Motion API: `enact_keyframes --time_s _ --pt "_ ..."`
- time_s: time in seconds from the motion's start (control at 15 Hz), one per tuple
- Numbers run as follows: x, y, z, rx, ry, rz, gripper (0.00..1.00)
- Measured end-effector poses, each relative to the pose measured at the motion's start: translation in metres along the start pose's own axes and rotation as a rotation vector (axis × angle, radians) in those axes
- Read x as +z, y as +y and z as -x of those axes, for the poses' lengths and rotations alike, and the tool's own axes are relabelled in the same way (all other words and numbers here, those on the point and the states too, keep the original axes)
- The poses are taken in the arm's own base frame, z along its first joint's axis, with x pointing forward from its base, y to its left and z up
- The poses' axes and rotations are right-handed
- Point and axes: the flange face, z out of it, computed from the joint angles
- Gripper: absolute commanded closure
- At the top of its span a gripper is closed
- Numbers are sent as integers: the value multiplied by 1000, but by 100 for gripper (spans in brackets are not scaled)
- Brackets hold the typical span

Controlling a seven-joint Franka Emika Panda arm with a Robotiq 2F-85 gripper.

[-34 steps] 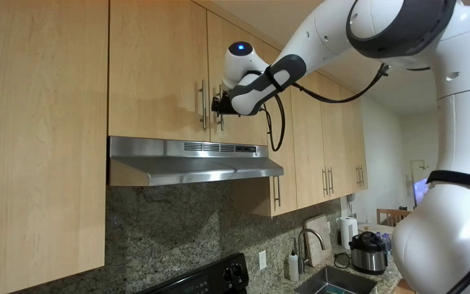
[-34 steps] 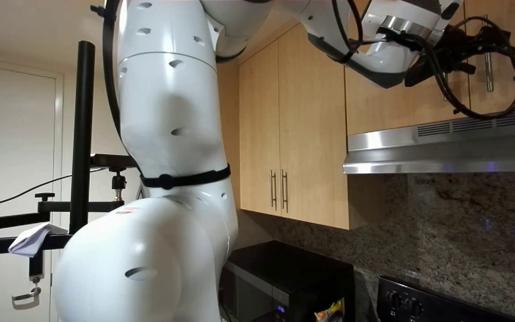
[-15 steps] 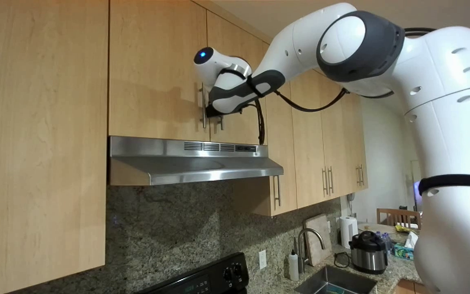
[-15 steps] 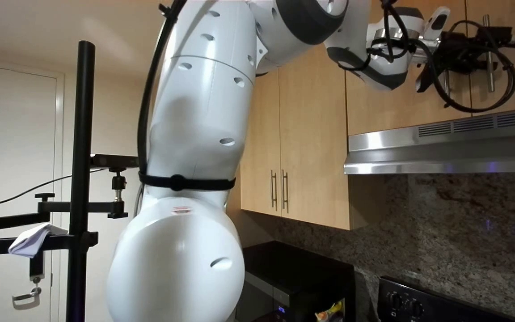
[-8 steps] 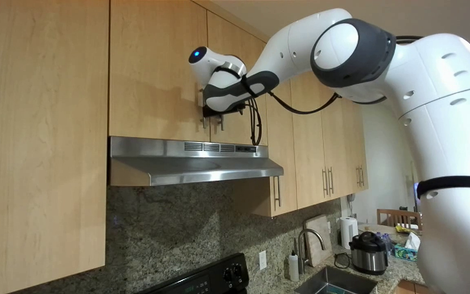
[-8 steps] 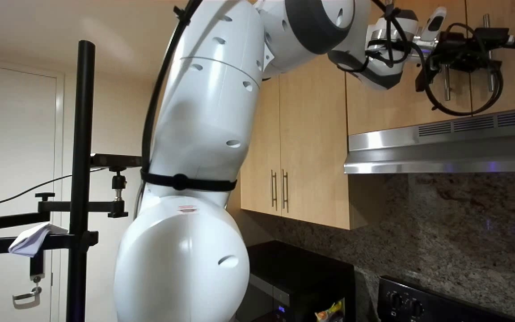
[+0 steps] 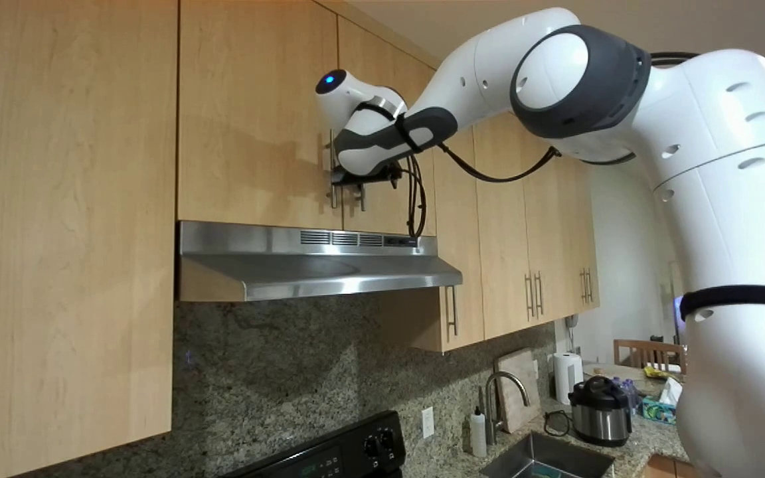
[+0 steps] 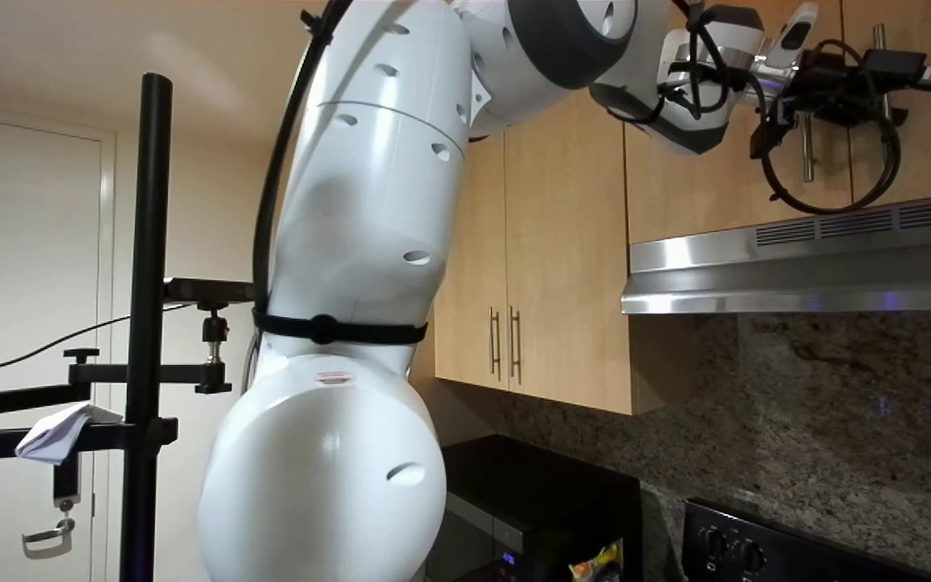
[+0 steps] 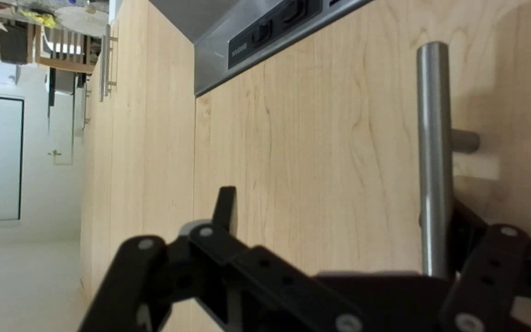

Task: Open the right door of the cabinet above the stove

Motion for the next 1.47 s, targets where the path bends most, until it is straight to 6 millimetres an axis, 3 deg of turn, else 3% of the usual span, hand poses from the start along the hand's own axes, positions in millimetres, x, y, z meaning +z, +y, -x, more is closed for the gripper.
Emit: enact_keyframes --time_s 0.47,1.47 --pt "1 32 2 48 -30 -122 0" --pt "-29 85 9 36 -26 -95 0"
